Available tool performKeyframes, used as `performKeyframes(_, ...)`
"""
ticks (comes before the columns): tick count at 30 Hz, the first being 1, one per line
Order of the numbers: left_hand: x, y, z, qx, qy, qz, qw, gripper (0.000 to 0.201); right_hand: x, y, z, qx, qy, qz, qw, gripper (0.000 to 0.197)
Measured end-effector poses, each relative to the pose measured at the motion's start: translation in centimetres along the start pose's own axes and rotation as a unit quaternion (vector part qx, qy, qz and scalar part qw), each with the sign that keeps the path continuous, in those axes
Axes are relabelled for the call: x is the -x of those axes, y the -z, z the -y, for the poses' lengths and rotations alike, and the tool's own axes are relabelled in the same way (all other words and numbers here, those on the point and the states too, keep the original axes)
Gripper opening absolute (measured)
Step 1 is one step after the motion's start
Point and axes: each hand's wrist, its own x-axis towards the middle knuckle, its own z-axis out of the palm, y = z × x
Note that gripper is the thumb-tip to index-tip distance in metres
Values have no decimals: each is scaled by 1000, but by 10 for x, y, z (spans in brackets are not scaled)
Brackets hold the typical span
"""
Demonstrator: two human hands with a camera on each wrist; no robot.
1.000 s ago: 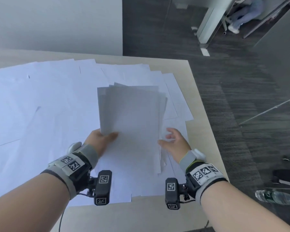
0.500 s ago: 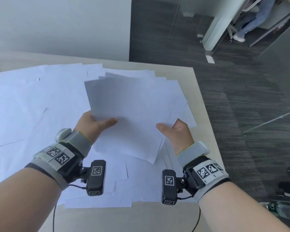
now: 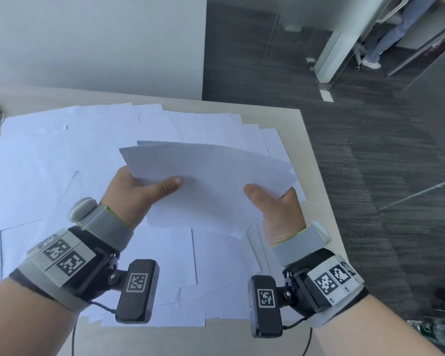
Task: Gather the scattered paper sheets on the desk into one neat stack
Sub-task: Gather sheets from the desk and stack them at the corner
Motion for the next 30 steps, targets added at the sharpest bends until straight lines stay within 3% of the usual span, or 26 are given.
performKeyframes(5, -3, 1, -5, 17, -2, -5, 1000, 36, -1, -2, 3, -7, 33, 14, 999, 29)
performKeyframes(7, -4, 0, -10, 26, -14, -11, 999, 37, 0, -6, 6, -8, 31, 5, 999, 44)
performKeyframes(10, -5, -1, -11, 35, -12, -27, 999, 61, 1, -13, 11, -9, 35, -4, 999, 52)
performKeyframes(14, -10, 1, -13, 60, 69, -77, 993, 86, 2, -25, 21, -1, 51, -37, 998, 62)
performKeyframes(15, -11, -1, -16, 59, 73, -86, 992, 81, 2, -28, 23, -6, 61, -42, 997, 62)
performKeyframes(17, -12, -4, -20, 66, 52, -92, 992, 52, 1, -31, 29, -11, 70, -53, 996, 57)
performKeyframes(19, -12, -9, -26, 39, 24, -77, 996, 35, -2, -32, 30, -8, 54, -65, 996, 38)
performKeyframes(22, -13, -11, -28, 12, -10, -61, 998, 29, -5, -31, 30, -6, 59, -72, 996, 19)
performKeyframes(28, -15, 3, -18, -27, -8, -15, 999, 29, -8, -30, 27, 1, 101, -81, 992, 21)
performKeyframes(30, -14, 6, -6, -39, 12, -15, 999, 35, -9, -24, 19, 9, 133, -59, 989, 35)
